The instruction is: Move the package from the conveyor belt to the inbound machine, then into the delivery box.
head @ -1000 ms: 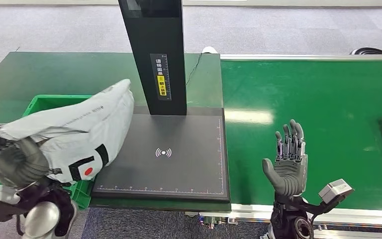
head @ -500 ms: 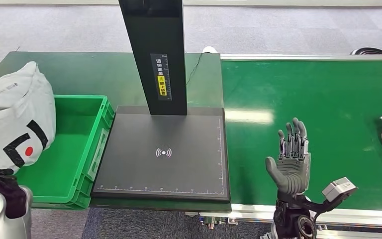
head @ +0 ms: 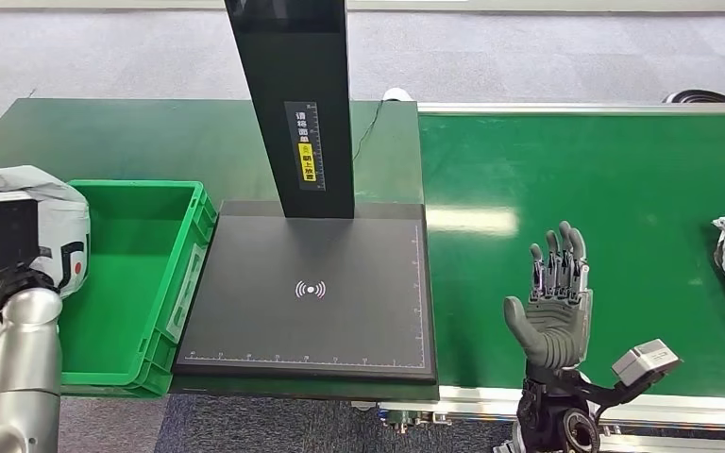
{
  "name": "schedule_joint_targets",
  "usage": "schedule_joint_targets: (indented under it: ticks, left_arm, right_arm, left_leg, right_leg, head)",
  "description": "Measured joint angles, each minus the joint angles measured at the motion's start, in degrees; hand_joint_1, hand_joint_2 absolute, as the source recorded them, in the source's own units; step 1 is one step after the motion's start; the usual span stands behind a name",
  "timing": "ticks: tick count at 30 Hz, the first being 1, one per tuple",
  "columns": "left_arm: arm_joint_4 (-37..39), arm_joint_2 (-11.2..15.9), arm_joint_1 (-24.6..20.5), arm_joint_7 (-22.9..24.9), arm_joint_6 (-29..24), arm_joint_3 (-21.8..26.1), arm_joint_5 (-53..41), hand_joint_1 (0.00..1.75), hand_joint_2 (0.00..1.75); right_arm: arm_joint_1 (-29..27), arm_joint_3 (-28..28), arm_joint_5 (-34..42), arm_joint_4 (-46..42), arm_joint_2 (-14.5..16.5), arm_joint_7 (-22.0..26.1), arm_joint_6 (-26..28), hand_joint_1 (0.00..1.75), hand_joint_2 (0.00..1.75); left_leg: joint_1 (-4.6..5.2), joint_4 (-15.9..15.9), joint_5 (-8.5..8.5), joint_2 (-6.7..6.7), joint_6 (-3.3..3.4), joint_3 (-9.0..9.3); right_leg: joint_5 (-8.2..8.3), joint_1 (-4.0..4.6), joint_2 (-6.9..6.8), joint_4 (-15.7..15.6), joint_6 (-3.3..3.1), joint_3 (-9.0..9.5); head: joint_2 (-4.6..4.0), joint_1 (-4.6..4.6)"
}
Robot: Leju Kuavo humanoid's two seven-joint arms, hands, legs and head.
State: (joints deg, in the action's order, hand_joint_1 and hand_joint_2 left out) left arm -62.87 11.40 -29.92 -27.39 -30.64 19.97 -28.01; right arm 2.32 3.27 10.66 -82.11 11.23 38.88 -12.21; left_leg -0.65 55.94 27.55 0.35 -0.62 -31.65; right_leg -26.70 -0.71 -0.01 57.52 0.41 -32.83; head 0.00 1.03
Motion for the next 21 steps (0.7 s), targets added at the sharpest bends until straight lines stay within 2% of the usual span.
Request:
schedule_joint_targets:
  ticks: [1, 2, 5, 9, 13, 17, 21]
  left_arm:
    - [2.84, 0.10, -1.28, 0.39, 0.00, -0.50, -0.52, 0.97, 1.75]
    - [5.48, 0.26, -2.51, 0.85, 0.02, -1.02, -1.11, 0.60, 1.75]
    - [11.41, 0.79, -5.44, 1.95, 0.26, -2.47, -2.40, 0.00, 1.75]
    - [15.41, 1.05, -7.46, 1.74, 2.03, -3.83, -1.18, 0.00, 1.75]
    - [14.17, 1.05, -7.36, 0.02, 6.27, -4.15, 6.46, 0.00, 1.75]
    - [7.52, 1.03, -4.82, -0.95, 11.22, -4.13, 15.02, 0.00, 1.75]
    - [-2.64, 0.72, 1.70, -0.98, 16.63, -4.16, 21.76, 0.00, 1.75]
  right_arm:
    - [-0.24, 0.02, 0.03, -0.20, 0.02, -0.06, 0.02, 0.00, 1.75]
    - [-0.44, 0.04, 0.07, -0.32, 0.03, -0.11, -0.04, 0.00, 1.75]
    - [-0.76, 0.10, 0.19, -0.46, 0.04, -0.18, -0.33, 0.00, 1.75]
    - [-0.93, 0.20, 0.21, -0.52, 0.07, -0.32, -0.67, 0.00, 1.75]
    - [-1.04, 0.32, 0.21, -0.63, 0.07, -0.52, -0.97, 0.00, 1.75]
    - [-1.35, 0.62, 0.25, -0.76, 0.07, -0.55, -0.97, 0.00, 1.75]
    - [-2.11, 1.03, 0.33, -1.01, 0.06, -0.53, -0.96, 0.00, 1.75]
  left_leg:
    - [0.00, 0.00, 0.00, -0.01, 0.00, -0.01]
    - [0.00, 0.00, 0.00, -0.01, 0.00, -0.01]
    - [-0.01, 0.00, 0.00, 0.01, 0.00, -0.01]
    - [-0.03, 0.00, 0.00, 0.01, -0.01, -0.01]
    - [-0.05, 0.00, 0.00, 0.03, -0.01, -0.02]
    - [-0.04, 0.00, 0.02, 0.04, -0.02, -0.04]
    - [-0.03, 0.00, 0.06, 0.07, -0.04, -0.05]
  right_leg:
    - [0.00, 0.00, 0.00, 0.00, 0.00, -0.01]
    - [0.00, 0.00, 0.00, 0.00, 0.00, -0.01]
    - [0.01, 0.01, 0.01, 0.00, -0.01, -0.02]
    - [0.02, 0.04, 0.01, 0.00, -0.03, -0.03]
    - [0.02, 0.05, 0.03, 0.01, -0.03, -0.03]
    - [0.01, 0.04, 0.03, 0.01, -0.03, -0.04]
    - [-0.01, 0.03, 0.06, 0.00, -0.03, -0.08]
  head:
    - [0.00, -0.01]
    - [0.00, 0.00]
    - [0.00, 0.01]
    - [0.00, 0.00]
    - [0.00, 0.01]
    - [0.00, 0.00]
    - [0.00, 0.01]
